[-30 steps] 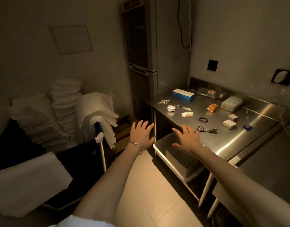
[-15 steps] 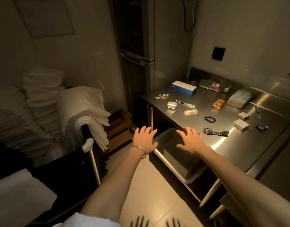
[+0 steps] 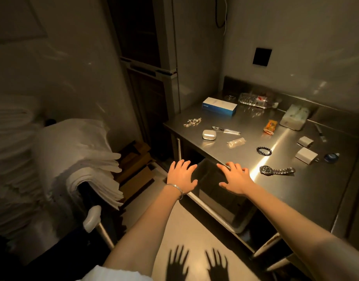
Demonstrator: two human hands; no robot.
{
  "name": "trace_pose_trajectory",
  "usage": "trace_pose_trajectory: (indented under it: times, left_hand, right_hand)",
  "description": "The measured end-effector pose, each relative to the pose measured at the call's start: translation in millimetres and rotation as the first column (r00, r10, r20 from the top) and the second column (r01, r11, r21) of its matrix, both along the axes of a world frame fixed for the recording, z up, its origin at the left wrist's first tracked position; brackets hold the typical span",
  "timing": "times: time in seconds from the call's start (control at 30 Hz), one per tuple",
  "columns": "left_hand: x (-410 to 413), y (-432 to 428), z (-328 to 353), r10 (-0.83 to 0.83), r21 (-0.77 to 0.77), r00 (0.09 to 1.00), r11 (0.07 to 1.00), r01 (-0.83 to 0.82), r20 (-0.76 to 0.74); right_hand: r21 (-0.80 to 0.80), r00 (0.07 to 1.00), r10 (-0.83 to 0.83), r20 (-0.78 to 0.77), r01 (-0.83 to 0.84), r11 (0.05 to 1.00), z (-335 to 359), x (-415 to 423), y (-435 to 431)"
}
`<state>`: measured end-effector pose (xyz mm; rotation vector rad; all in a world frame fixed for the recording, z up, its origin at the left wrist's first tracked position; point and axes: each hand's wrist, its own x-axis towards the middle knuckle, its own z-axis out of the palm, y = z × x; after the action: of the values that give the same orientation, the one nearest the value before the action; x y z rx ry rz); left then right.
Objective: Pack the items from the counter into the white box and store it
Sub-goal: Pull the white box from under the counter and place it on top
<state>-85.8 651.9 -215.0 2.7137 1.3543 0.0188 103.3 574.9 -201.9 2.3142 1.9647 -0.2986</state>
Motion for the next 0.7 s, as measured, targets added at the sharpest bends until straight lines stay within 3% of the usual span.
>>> trace_pose_trajectory:
  times: [0.33, 0.7]
  left_hand:
    - [-9, 69, -28, -0.311, 0.013, 0.949, 0.95, 0.312, -0.062]
    - [5, 79, -129, -0.436, 0.022, 0.898, 0.899, 0.438, -0.057]
  right_hand:
    - [-0.003, 0.963, -0.266, -0.042, 0.266, 0.964, -36, -40, 23]
    - [-0.004, 0.926, -0.374, 0.05, 0.375, 0.927, -128, -38, 14]
